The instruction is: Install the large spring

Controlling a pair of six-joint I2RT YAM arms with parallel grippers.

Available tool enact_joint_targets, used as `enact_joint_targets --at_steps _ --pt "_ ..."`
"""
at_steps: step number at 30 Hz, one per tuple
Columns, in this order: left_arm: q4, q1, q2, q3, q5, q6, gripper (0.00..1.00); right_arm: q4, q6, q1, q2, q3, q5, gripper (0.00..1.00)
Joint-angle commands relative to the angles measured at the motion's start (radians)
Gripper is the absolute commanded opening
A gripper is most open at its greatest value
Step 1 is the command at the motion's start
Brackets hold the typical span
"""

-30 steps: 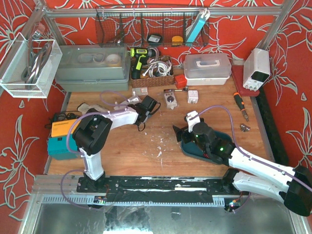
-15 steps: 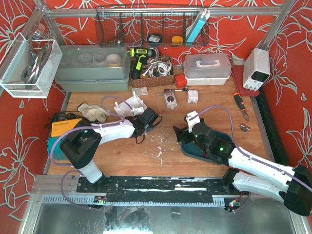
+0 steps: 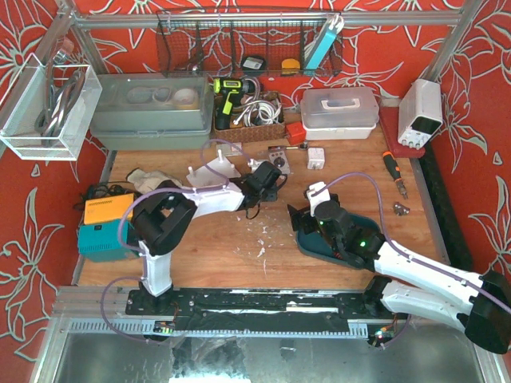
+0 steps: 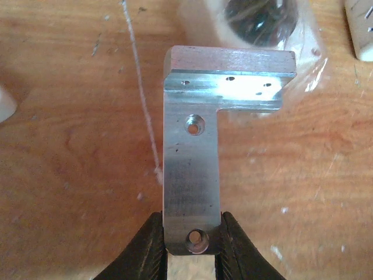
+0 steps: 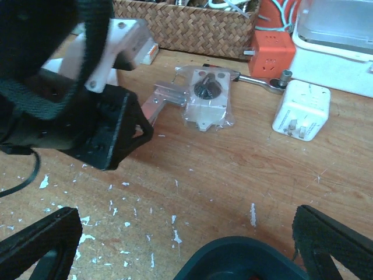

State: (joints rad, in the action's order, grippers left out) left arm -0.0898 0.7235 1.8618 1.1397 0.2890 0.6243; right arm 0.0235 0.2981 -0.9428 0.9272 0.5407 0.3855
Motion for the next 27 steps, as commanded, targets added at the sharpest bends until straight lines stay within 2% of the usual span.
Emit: enact_joint_targets --at_steps 1,7,17,22,25,27 --pt "-0.065 -0.016 0.087 0.098 0.031 -0.028 0.06 0.024 0.013 -0.004 -0.008 0.000 0.052 0.99" --pt "-0.079 -0.039 0.133 0.123 0.015 0.000 0.14 0.038 0.018 -0.004 -0.005 0.008 0.067 0.99" --pt "-0.025 -0.042 0.049 0.007 -0.004 -0.015 0.14 0.044 0.019 -0.004 0.016 0.016 0.075 0.99" --pt "-0.039 -0.043 0.064 0.014 -0.012 -0.022 0.16 0.042 0.018 -0.004 0.021 0.016 0.081 0.99" --pt "-0.026 -0.046 0.086 0.030 -0.027 -0.034 0.21 0.043 0.016 -0.004 0.024 0.016 0.085 0.99" --pt "-0.038 -0.051 0.109 0.060 -0.036 -0.036 0.29 0.046 0.016 -0.004 0.023 0.016 0.089 0.99"
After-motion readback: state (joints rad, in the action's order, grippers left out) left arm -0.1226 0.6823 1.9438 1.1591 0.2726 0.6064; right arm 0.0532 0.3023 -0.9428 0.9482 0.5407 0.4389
